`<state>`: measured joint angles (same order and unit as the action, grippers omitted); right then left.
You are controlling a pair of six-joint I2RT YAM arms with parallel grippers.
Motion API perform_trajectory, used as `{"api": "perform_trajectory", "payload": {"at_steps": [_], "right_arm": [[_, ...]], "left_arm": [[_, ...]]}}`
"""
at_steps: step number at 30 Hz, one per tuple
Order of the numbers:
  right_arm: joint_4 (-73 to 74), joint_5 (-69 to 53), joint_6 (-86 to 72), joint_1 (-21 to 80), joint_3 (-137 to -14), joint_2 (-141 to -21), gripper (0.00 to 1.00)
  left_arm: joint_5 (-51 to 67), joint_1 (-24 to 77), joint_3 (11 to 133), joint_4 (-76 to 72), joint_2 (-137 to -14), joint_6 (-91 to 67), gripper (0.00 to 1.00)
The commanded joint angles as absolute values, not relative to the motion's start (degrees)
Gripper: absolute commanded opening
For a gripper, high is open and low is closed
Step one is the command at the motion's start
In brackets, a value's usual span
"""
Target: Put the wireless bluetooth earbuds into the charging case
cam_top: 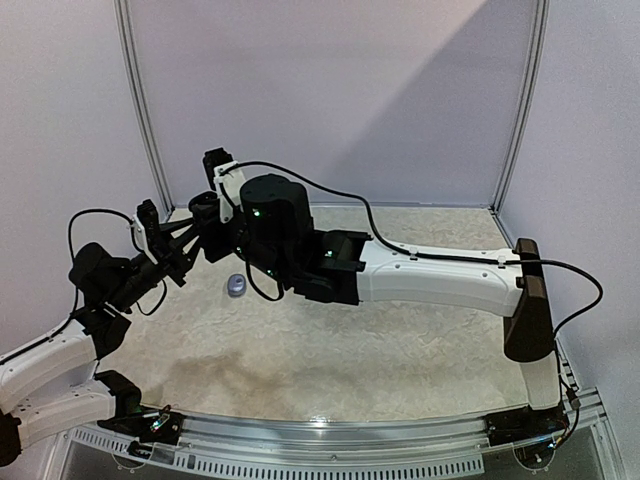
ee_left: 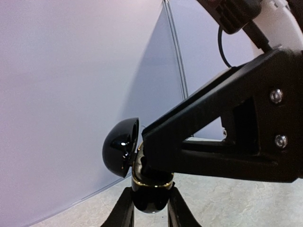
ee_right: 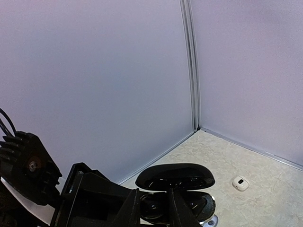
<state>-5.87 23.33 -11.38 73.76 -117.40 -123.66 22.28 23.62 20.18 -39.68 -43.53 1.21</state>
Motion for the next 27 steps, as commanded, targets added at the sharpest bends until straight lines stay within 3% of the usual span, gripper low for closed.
{"api": "perform_trajectory", "payload": {"at_steps": [1, 19, 27], "right_arm": [[-1.74, 25.39, -11.16, 72.62, -116.01, -124.24, 0.2], [0.0, 26.83, -10.62, 72.25, -116.1, -122.77, 0.32], [1.49, 25.06, -8.41, 72.25, -116.43, -122.01, 0.45]], "left_arm": [[24.22, 24.26, 20.28, -43.33, -43.07, 0.18, 0.0], [27.13, 23.98, 21.14, -39.65, -42.63, -10.87, 0.0], [28.68, 23.82, 21.52, -36.83, -42.71, -11.91, 0.0]]}}
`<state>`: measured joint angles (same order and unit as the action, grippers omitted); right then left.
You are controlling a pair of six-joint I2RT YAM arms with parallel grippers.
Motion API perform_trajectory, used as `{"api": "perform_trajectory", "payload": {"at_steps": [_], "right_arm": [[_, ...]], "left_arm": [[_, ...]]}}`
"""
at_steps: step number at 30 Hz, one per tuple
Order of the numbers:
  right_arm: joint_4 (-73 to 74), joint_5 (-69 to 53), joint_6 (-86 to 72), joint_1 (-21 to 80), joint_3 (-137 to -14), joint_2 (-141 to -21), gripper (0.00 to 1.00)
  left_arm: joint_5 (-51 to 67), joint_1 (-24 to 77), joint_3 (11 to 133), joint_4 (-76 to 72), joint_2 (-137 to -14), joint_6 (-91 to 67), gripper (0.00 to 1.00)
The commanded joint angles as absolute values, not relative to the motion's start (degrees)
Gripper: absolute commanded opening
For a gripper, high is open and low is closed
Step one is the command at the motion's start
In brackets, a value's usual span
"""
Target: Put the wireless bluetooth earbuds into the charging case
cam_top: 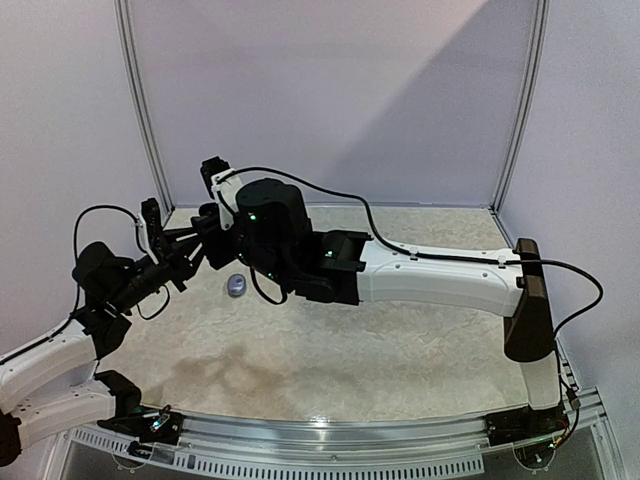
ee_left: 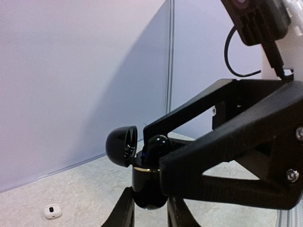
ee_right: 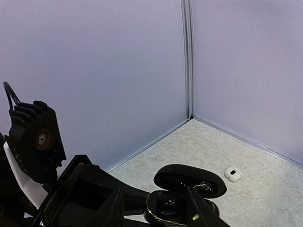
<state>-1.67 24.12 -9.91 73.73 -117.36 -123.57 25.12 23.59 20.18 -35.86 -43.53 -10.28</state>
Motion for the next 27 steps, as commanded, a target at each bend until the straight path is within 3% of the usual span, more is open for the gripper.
{"api": "perform_trajectory", "payload": {"at_steps": [1, 8, 15, 27], "right_arm": [[1.49, 24.91, -8.16, 72.31, -116.45, -121.83, 0.45], [2.81, 25.44, -6.9, 72.23, -116.54, -121.03, 0.48], [4.39, 25.21, -6.01, 72.21, -118.12, -121.1, 0.58], [7.2, 18.88, -4.08, 72.16, -121.39, -118.67, 0.59]], "left_arm": [[28.78, 23.82, 21.52, -36.53, -42.76, -12.28, 0.0], [30.11, 23.85, 21.37, -35.94, -42.8, -13.59, 0.0], [32.34, 23.82, 21.35, -35.73, -42.82, -15.08, 0.0], [30.81, 23.44, 21.55, -32.39, -43.27, -15.45, 0.0]]}}
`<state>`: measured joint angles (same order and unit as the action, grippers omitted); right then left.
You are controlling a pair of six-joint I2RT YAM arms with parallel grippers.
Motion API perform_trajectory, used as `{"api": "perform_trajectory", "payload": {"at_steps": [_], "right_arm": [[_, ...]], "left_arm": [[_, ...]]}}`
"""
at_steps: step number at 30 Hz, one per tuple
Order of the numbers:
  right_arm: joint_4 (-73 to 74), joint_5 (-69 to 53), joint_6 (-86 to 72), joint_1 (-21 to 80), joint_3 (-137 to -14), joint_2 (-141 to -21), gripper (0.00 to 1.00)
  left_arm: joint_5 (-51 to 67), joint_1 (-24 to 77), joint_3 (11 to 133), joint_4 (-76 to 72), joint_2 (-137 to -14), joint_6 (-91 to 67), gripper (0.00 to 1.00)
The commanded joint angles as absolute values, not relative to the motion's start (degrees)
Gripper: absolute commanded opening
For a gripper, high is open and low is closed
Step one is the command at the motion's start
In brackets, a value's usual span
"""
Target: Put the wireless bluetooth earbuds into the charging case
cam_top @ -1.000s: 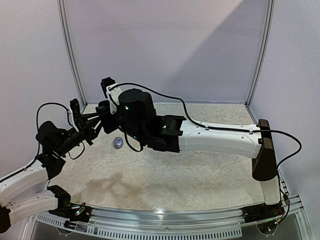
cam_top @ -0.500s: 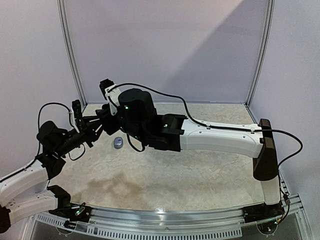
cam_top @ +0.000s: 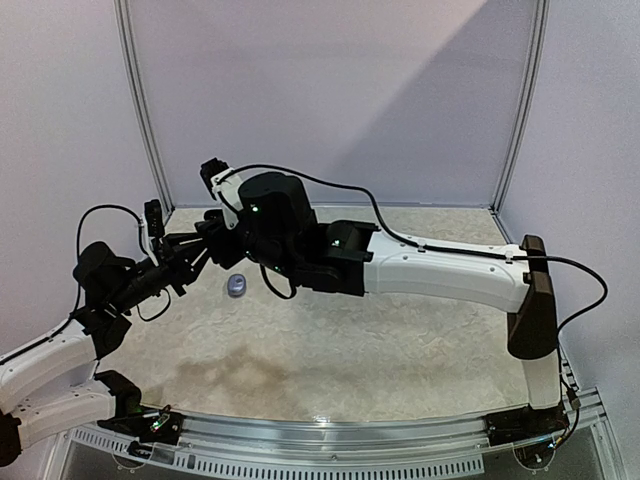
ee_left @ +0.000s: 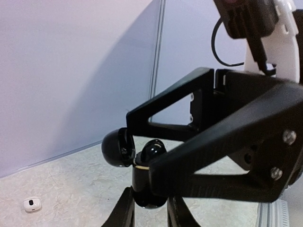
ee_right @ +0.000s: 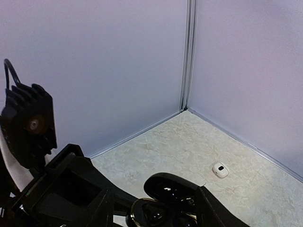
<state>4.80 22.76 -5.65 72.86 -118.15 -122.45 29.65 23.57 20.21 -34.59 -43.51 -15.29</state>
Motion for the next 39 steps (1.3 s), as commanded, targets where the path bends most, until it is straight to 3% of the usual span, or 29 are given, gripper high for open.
{"api": "perform_trajectory", "payload": {"at_steps": [1, 6, 16, 26, 39], "right_arm": [[7.51, 18.21, -4.12, 72.21, -121.38, -118.26, 0.59], [8.46, 15.59, -6.2, 72.22, -119.23, -113.52, 0.58], [16.76, 21.97, -17.38, 70.06, -117.72, -112.85, 0.58], [21.4, 17.29, -24.43, 70.54, -117.73, -118.99, 0.53], [30.35, 26.19, -28.93, 71.2, -108.24, -109.91, 0.58]], "left_arm": [[30.5, 23.44, 21.69, -31.82, -43.37, -14.73, 0.0], [30.24, 23.28, 22.7, -27.07, -43.58, -4.78, 0.0], [43.97, 23.13, 24.65, -14.78, -40.99, 35.38, 0.0], [39.61, 23.23, 26.27, -14.19, -40.21, 37.81, 0.0], [33.5, 22.73, 29.22, -8.09, -46.9, 25.52, 0.0]]}}
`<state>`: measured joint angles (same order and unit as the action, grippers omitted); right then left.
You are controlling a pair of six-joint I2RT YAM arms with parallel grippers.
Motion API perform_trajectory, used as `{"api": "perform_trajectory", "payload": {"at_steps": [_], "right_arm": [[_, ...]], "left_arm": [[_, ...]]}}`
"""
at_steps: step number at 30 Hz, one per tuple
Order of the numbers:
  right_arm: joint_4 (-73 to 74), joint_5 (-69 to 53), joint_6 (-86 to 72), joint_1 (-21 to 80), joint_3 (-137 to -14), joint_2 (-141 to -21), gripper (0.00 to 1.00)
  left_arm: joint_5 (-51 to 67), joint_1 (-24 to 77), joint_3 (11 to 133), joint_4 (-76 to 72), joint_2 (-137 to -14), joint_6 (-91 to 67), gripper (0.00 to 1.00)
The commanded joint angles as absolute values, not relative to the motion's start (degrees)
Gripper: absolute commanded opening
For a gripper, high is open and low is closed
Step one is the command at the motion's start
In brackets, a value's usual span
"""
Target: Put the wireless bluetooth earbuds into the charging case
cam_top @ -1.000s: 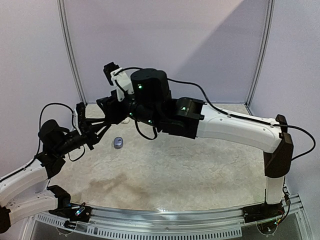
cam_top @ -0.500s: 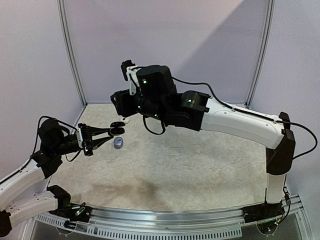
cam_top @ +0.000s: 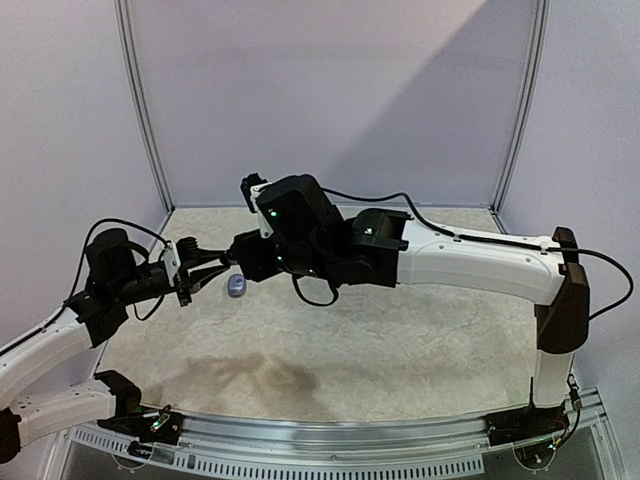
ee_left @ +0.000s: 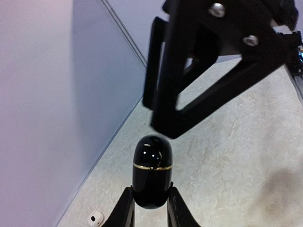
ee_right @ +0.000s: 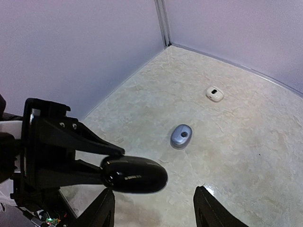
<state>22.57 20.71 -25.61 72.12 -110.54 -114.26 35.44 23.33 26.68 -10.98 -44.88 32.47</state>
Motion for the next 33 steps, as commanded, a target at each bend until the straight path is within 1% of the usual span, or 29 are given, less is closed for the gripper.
{"api": "perform_trajectory", "payload": {"at_steps": [1, 5, 8, 10, 11, 16, 18, 21, 23, 30, 31, 32, 33], "right_arm": [[32.22, 27.1, -31.09, 70.25, -107.31, -108.91, 0.59], [40.81, 28.37, -40.03, 64.94, -102.45, -105.42, 0.64], [43.46, 27.13, -45.19, 61.05, -95.72, -101.89, 0.79], [43.37, 25.4, -47.04, 58.19, -90.61, -99.49, 0.94], [43.23, 24.48, -48.06, 56.9, -88.0, -98.57, 0.98], [41.54, 20.16, -48.53, 49.76, -78.18, -92.39, 0.99], [40.84, 18.98, -47.78, 46.9, -74.62, -89.76, 0.99], [40.07, 18.06, -47.27, 42.76, -71.46, -87.1, 0.99], [39.04, 17.7, -46.56, 40.45, -69.42, -85.24, 0.99], [37.45, 16.94, -43.63, 35.8, -69.91, -85.32, 0.99], [37.19, 16.84, -43.34, 35.5, -70.31, -85.67, 0.99], [37.05, 16.75, -43.18, 34.95, -70.62, -86.33, 0.99], [36.97, 16.68, -43.35, 34.54, -70.92, -86.69, 0.99]], "left_arm": [[33.37, 22.64, 29.78, -6.63, -47.95, 22.67, 0.0], [30.83, 22.52, 30.89, -2.42, -51.03, 11.27, 0.0], [29.77, 21.86, 33.61, 4.1, -53.95, 1.77, 0.0], [29.8, 21.23, 35.63, 7.28, -56.82, -4.67, 0.0], [29.75, 20.78, 36.63, 8.39, -58.37, -8.45, 0.0], [28.62, 16.44, 39.79, 14.6, -69.33, -26.64, 0.0], [27.56, 13.45, 39.92, 17.22, -72.87, -30.92, 0.0], [25.76, 8.57, 41.35, 18.82, -76.95, -32.75, 0.0], [25.61, 5.92, 42.38, 18.32, -79.67, -30.99, 0.0], [23.94, 2.46, 39.11, 15.12, -84.93, -29.18, 0.0], [23.34, 2.14, 38.37, 14.58, -85.18, -29.3, 0.04], [22.32, 1.73, 37.78, 14.44, -85.29, -29.95, 0.17], [21.36, 1.29, 37.19, 14.37, -85.26, -30.31, 0.38]]}}
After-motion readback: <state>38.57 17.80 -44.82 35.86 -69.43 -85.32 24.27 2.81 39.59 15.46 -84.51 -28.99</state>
